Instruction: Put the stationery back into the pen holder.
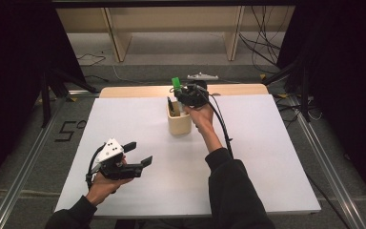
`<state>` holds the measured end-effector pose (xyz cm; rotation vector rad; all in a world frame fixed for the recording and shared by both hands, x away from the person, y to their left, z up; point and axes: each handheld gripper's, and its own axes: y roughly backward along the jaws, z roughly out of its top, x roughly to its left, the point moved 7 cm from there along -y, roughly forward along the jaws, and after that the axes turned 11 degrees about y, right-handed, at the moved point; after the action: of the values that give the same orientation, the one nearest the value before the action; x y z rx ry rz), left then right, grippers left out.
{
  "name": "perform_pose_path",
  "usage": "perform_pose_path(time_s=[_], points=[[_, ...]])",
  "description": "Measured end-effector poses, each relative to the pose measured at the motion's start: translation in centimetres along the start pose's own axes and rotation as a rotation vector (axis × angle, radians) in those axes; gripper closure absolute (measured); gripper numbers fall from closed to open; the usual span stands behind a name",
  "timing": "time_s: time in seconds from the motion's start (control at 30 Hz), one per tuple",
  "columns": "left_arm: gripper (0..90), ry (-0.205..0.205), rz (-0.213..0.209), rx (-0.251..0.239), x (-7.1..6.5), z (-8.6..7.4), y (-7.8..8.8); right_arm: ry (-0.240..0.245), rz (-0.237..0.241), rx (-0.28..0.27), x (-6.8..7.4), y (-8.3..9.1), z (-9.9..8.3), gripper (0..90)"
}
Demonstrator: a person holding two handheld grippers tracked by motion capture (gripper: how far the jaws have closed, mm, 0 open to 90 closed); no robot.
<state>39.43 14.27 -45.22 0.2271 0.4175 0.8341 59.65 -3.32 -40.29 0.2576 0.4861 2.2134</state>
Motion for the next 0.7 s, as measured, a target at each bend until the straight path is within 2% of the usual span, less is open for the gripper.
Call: perform_pose_path(time_s=[0.27, 0.7], points=[[18.1, 0.001, -0.001, -0.003, 0.0, 0.0, 0.0, -0.003, 0.003, 0.012, 0.2, -0.4, -0.3, 67.1], [18.1, -0.002, -0.001, -0.002, 0.0, 0.0, 0.1, 0.020, 0.005, 0.028, 0.6, -1.1, -0.9, 67.0]])
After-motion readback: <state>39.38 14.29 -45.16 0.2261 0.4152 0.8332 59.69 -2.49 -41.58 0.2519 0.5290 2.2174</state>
